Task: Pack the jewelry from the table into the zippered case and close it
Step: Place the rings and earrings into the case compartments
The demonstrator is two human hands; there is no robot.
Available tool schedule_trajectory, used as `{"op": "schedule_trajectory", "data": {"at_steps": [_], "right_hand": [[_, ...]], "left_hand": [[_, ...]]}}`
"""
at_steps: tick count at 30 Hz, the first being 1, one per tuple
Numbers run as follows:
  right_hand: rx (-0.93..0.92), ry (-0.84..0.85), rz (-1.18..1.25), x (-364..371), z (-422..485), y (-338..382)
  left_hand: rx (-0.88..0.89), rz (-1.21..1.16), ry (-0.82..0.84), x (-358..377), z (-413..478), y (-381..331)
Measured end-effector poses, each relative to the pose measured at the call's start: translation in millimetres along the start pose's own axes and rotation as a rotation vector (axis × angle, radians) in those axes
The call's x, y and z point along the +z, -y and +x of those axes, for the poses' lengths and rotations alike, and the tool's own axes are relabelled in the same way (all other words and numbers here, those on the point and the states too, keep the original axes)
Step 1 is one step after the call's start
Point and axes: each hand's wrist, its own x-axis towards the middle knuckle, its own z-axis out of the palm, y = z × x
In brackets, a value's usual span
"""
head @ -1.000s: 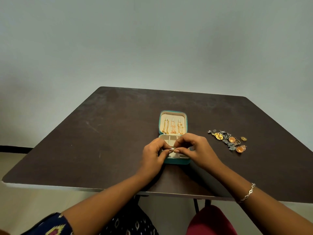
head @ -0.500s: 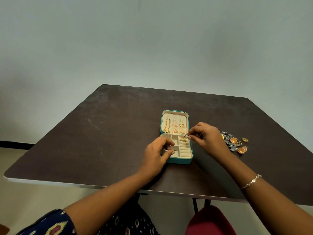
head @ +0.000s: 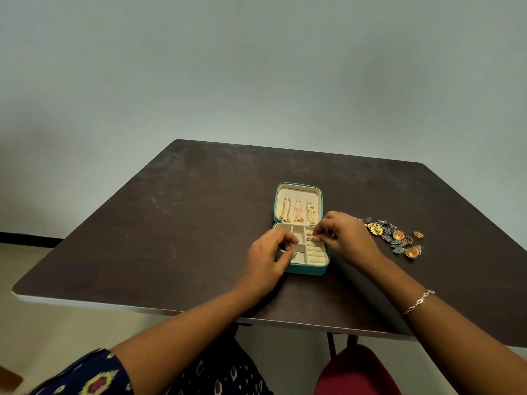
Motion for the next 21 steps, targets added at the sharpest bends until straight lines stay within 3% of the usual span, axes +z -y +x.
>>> {"op": "schedule_trajectory", "data": {"at_steps": [21], "right_hand": [[-0.067,-0.047,0.022,4.4,-6.8,-8.3]], "left_hand": [[0.004,0.016,0.003,-1.0,-0.8,-0.2]]}}
